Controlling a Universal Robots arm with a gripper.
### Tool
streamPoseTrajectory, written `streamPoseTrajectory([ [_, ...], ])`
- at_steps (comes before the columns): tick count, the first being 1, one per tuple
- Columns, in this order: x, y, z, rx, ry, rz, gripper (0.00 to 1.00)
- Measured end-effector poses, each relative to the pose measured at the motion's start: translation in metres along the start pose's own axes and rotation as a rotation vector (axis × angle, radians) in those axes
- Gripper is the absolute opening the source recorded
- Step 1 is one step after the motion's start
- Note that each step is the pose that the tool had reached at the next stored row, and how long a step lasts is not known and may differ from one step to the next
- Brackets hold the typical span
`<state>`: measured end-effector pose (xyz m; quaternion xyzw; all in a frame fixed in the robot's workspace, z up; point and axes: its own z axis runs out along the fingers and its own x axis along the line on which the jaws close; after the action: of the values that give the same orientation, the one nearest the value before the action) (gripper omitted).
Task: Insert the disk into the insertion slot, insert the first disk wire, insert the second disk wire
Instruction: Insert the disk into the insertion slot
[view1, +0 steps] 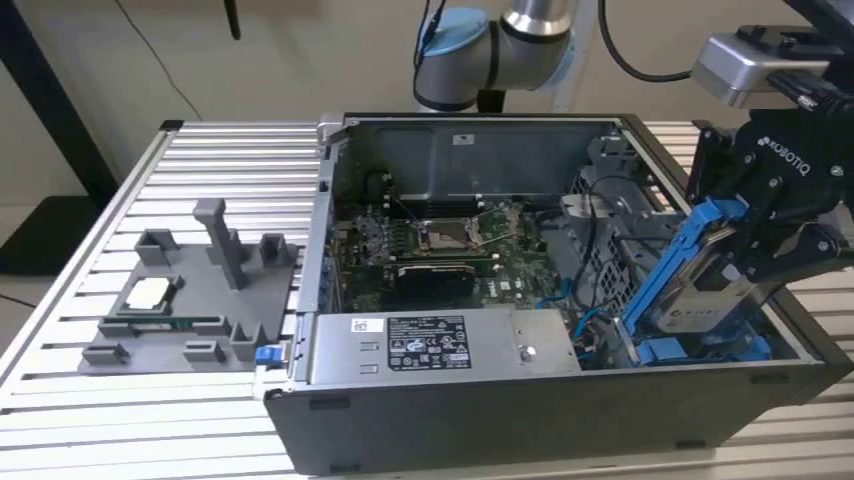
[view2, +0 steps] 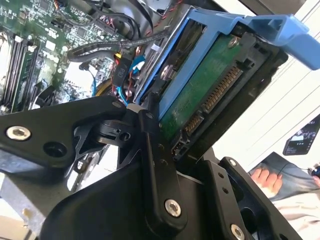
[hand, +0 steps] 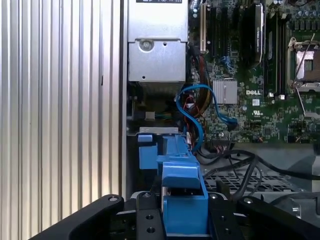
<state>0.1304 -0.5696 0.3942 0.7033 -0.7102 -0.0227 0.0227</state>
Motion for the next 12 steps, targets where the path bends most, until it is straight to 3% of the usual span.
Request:
streamPoseTrajectory([
  [3,-0.0002,-0.0003,0.004,0.0005,0.0,0.0,0.33],
  [9,-0.0002,-0.0004,0.0042,0.0021,-0.0003,0.0,0.33],
  [10,-0.0002,-0.0003,0.0042,0.0019,-0.0002,0.0,0.34],
  [12,-0.0002,-0.0003,0.0043,0.002,-0.0001,0.0,0.46],
])
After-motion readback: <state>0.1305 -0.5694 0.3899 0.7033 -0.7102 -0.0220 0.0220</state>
